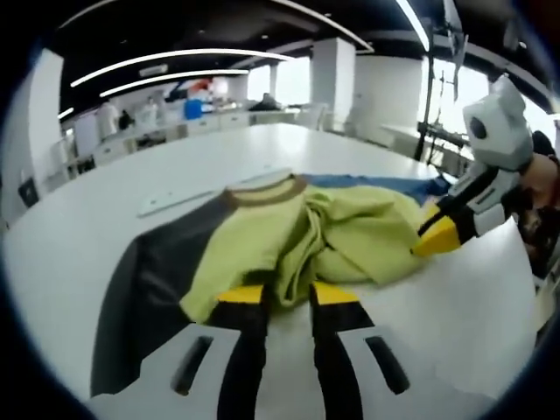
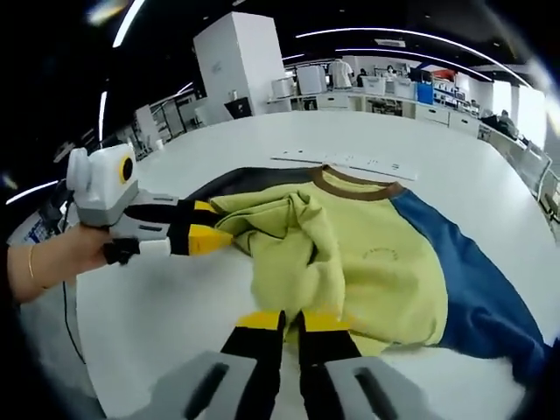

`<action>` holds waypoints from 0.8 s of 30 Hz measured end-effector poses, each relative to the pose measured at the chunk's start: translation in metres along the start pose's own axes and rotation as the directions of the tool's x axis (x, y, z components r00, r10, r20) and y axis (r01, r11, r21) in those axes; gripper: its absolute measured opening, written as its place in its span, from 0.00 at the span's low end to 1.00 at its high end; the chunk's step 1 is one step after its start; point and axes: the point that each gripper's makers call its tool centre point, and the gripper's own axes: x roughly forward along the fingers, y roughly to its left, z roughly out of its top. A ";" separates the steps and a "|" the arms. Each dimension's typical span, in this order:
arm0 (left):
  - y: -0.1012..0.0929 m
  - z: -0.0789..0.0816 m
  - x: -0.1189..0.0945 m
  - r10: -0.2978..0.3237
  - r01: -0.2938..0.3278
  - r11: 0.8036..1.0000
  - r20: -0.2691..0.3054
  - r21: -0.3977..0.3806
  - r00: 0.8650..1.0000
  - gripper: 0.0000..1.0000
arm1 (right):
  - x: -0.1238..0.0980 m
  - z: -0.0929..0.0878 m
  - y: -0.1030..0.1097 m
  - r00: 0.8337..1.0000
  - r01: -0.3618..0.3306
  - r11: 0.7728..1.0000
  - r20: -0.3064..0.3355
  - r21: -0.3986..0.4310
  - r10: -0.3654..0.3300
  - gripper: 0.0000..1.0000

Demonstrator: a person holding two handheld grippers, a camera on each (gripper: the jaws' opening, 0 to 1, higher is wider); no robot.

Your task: Fold the garment on the visible template until the final outline fits inside the template.

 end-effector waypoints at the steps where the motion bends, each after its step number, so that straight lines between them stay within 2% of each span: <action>1: 0.000 -0.001 0.002 0.001 -0.001 1.000 -0.006 0.008 1.000 0.10 | 0.001 -0.001 0.000 1.000 0.004 1.000 -0.003 -0.001 -0.004 0.00; 4: 0.001 0.000 0.003 -0.001 0.001 1.000 -0.009 0.007 1.000 0.04 | 0.003 -0.001 -0.002 1.000 0.011 1.000 -0.002 0.012 -0.011 0.00; 9: 0.003 -0.001 0.000 -0.002 0.002 1.000 -0.017 0.011 1.000 0.01 | -0.005 0.003 -0.001 1.000 -0.013 1.000 0.003 0.023 0.013 0.00; 16: -0.002 0.010 -0.016 -0.011 0.011 0.997 -0.003 0.074 1.000 0.01 | -0.024 0.006 -0.003 1.000 -0.023 1.000 0.000 -0.001 0.023 0.00; 24: -0.008 0.020 -0.040 -0.018 0.017 0.994 0.012 0.106 1.000 0.00 | -0.048 0.009 -0.006 1.000 -0.032 1.000 0.002 -0.002 0.032 0.00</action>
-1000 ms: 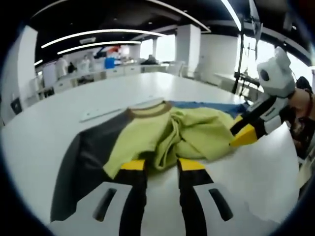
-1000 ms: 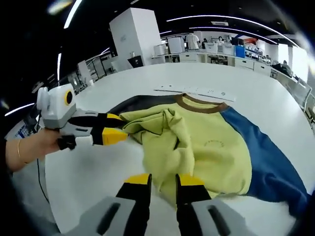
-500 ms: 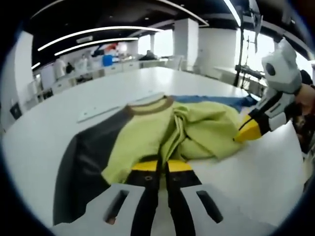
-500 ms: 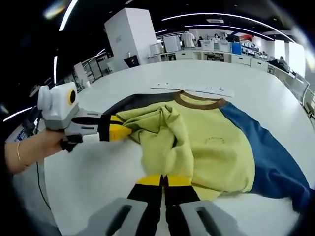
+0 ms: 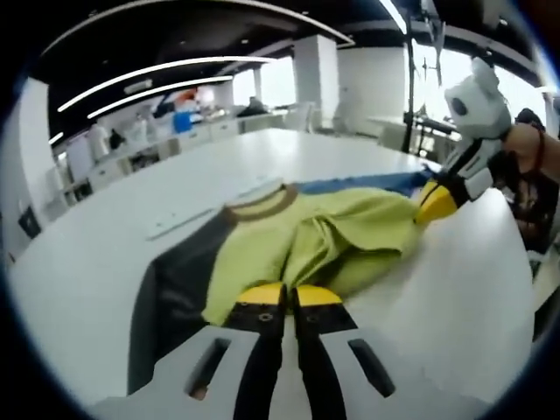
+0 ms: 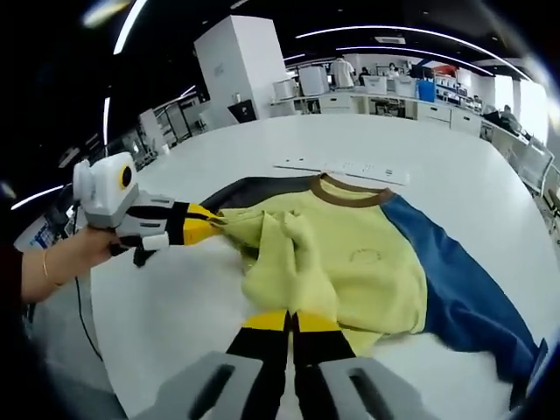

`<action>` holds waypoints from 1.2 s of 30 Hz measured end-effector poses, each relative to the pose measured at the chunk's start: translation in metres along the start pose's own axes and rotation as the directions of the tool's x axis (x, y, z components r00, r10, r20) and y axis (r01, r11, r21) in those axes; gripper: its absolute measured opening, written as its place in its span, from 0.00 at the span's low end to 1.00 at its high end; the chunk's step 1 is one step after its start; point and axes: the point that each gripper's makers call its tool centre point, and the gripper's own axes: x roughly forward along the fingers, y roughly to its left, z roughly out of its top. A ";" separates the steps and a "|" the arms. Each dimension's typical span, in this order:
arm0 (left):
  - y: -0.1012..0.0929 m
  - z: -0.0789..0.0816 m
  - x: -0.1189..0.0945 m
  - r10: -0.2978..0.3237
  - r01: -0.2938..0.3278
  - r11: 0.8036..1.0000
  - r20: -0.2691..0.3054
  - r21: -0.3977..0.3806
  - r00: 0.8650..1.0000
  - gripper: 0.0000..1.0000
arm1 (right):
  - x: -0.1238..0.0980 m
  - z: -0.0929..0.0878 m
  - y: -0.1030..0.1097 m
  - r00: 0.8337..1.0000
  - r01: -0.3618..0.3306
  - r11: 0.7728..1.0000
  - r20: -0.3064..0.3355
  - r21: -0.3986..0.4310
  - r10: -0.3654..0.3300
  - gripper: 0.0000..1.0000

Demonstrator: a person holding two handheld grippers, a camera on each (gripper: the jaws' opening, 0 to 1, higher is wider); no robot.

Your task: Fold the garment on the visible template until the final outline fits inside the template.

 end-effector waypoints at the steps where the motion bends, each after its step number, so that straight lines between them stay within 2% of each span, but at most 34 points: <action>1: 0.000 0.001 -0.003 0.000 0.000 1.000 0.000 0.002 1.000 0.00 | -0.002 0.000 0.000 1.000 0.001 1.000 -0.003 -0.001 -0.001 0.00; 9: -0.001 0.008 -0.027 0.008 -0.009 0.999 0.012 0.031 1.000 0.00 | -0.018 -0.003 -0.003 0.999 0.010 0.999 -0.035 -0.032 -0.011 0.00; 14: -0.001 0.008 -0.036 0.016 -0.016 0.999 0.011 0.032 1.000 0.00 | -0.027 0.002 -0.001 0.999 0.010 0.999 -0.035 -0.052 -0.012 0.00; 21: -0.004 0.013 -0.043 0.020 -0.021 0.998 0.016 0.058 1.000 0.00 | -0.035 0.013 0.003 0.999 0.005 0.996 -0.042 -0.093 -0.009 0.00; 25: -0.004 0.014 -0.046 0.025 -0.026 0.996 0.012 0.080 1.000 0.00 | -0.039 0.028 0.002 1.000 0.010 0.994 -0.019 -0.105 -0.012 0.00; 30: -0.004 0.013 -0.046 0.025 -0.026 0.996 0.008 0.081 1.000 0.00 | -0.035 0.048 -0.005 1.000 0.026 0.992 0.004 -0.121 -0.026 0.00; 36: 0.002 0.011 -0.043 0.040 -0.040 0.997 -0.003 0.073 0.999 0.00 | -0.011 0.065 -0.017 0.999 0.037 0.994 0.010 -0.105 -0.036 0.00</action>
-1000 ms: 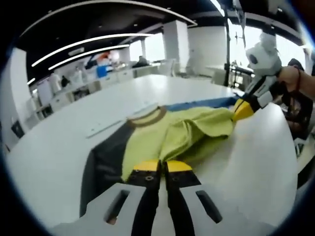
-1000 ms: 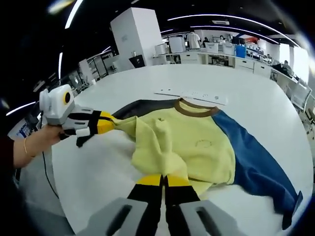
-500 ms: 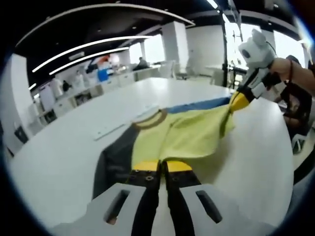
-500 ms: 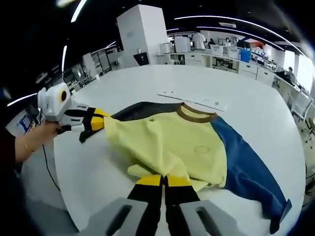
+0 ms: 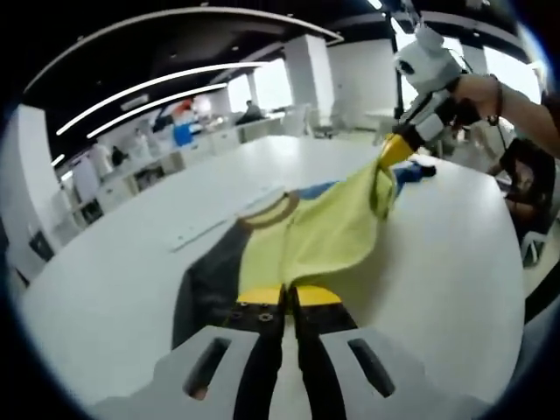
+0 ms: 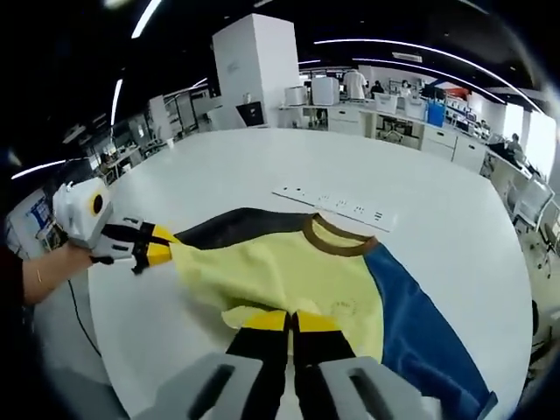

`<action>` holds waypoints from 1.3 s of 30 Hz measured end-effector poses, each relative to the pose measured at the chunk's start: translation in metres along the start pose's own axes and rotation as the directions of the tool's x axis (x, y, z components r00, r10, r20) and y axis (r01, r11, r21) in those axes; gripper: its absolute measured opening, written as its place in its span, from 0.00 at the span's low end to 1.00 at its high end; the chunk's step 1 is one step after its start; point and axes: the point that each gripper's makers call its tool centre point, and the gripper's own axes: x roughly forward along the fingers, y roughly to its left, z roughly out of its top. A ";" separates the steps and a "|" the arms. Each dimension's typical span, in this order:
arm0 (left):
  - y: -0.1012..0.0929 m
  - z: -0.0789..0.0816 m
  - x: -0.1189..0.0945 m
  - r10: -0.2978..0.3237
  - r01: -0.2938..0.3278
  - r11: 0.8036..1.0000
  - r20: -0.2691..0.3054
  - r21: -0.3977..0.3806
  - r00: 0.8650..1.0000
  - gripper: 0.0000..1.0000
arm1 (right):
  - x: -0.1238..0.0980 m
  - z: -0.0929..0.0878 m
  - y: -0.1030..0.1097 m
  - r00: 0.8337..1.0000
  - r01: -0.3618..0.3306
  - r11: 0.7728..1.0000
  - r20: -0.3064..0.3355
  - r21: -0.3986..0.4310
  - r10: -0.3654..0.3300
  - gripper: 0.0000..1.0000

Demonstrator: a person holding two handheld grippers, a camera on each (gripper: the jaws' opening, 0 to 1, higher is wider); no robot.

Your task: Fold the garment on the visible template until the final outline fits inside the template.

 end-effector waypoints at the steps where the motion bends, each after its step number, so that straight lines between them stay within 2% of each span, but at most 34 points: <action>1: 0.001 0.000 0.001 0.004 -0.004 1.000 -0.003 -0.002 1.000 0.00 | 0.004 0.001 -0.002 1.000 0.004 1.000 -0.002 -0.001 -0.004 0.00; 15: 0.010 -0.006 0.014 0.002 -0.003 0.999 -0.005 -0.032 1.000 0.00 | 0.059 0.009 -0.031 0.998 0.037 0.999 -0.041 -0.020 -0.038 0.00; 18: 0.009 -0.007 0.018 -0.002 0.002 0.999 -0.007 -0.034 1.000 0.00 | 0.069 0.007 -0.036 0.997 0.047 0.998 -0.062 -0.050 -0.050 0.00; 24: 0.008 -0.008 0.024 -0.016 0.016 1.000 -0.012 -0.025 1.000 0.00 | 0.088 0.000 -0.043 0.994 0.052 0.997 -0.093 -0.056 -0.057 0.00; 31: 0.007 -0.009 0.028 -0.023 0.023 0.999 -0.013 -0.036 1.000 0.00 | 0.098 -0.006 -0.047 0.991 0.052 0.997 -0.121 -0.065 -0.059 0.00; 39: 0.009 -0.013 0.031 -0.022 0.021 0.999 -0.020 -0.042 1.000 0.00 | 0.107 -0.021 -0.048 0.984 0.037 0.999 -0.172 -0.033 -0.042 0.00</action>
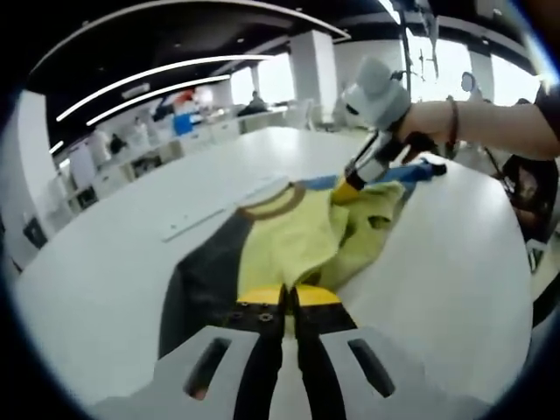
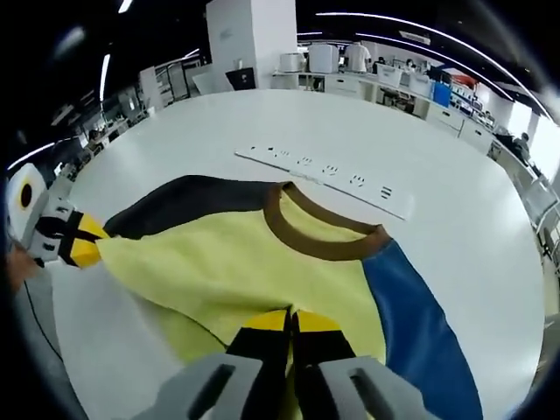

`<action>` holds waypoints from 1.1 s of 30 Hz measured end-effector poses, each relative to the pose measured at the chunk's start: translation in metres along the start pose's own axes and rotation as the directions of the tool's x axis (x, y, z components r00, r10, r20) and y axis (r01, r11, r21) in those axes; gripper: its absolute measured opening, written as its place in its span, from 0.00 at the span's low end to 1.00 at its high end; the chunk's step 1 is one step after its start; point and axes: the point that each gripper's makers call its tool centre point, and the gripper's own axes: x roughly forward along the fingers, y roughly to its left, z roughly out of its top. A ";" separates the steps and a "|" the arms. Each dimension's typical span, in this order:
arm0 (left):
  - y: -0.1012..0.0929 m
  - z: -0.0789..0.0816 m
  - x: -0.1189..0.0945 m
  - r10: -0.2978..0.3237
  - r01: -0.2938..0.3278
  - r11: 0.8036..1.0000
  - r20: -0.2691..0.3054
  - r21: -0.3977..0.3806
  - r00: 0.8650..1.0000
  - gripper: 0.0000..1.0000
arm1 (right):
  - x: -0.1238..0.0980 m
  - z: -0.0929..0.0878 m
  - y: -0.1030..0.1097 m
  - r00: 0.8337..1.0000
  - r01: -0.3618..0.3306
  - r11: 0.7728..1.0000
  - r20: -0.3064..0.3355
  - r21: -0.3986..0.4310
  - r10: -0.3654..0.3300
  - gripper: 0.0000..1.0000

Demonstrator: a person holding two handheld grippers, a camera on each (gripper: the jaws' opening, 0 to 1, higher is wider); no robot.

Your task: Fold the garment on the visible template until the final outline fits inside the template.

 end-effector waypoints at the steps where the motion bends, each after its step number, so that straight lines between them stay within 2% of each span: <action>1: 0.000 0.000 0.000 0.000 0.000 1.000 0.001 -0.002 1.000 0.00 | 0.001 -0.002 0.000 1.000 -0.002 1.000 -0.009 0.000 0.002 0.00; 10: 0.001 0.002 0.001 0.008 -0.008 1.000 0.009 -0.016 1.000 0.00 | 0.001 -0.005 0.001 1.000 0.000 1.000 -0.018 0.002 0.000 0.00; 13: 0.001 0.002 0.001 0.008 -0.008 1.000 0.008 -0.016 1.000 0.00 | 0.000 -0.003 -0.001 1.000 0.007 0.999 -0.008 0.047 -0.006 0.00; 15: 0.002 0.002 0.001 0.011 -0.010 1.000 0.007 -0.015 1.000 0.00 | -0.005 -0.001 0.002 1.000 0.001 0.999 -0.002 0.048 -0.001 0.09; 17: 0.002 0.002 0.000 0.012 -0.012 1.000 0.007 -0.013 1.000 0.00 | -0.010 0.001 0.004 1.000 0.004 0.998 0.005 0.060 -0.005 0.22; 20: 0.003 0.001 0.000 0.013 -0.013 1.000 0.004 -0.013 1.000 0.00 | -0.016 0.000 0.005 1.000 0.008 0.998 0.001 0.067 -0.008 0.31; 24: 0.003 0.001 -0.002 0.013 -0.013 1.000 0.006 -0.026 1.000 0.00 | -0.027 -0.001 0.011 1.000 -0.010 0.997 0.006 0.080 0.010 0.37; 33: 0.002 0.004 -0.006 0.014 -0.013 0.999 0.011 -0.035 1.000 0.00 | -0.056 -0.007 0.025 0.999 -0.035 0.998 0.036 0.056 0.033 0.38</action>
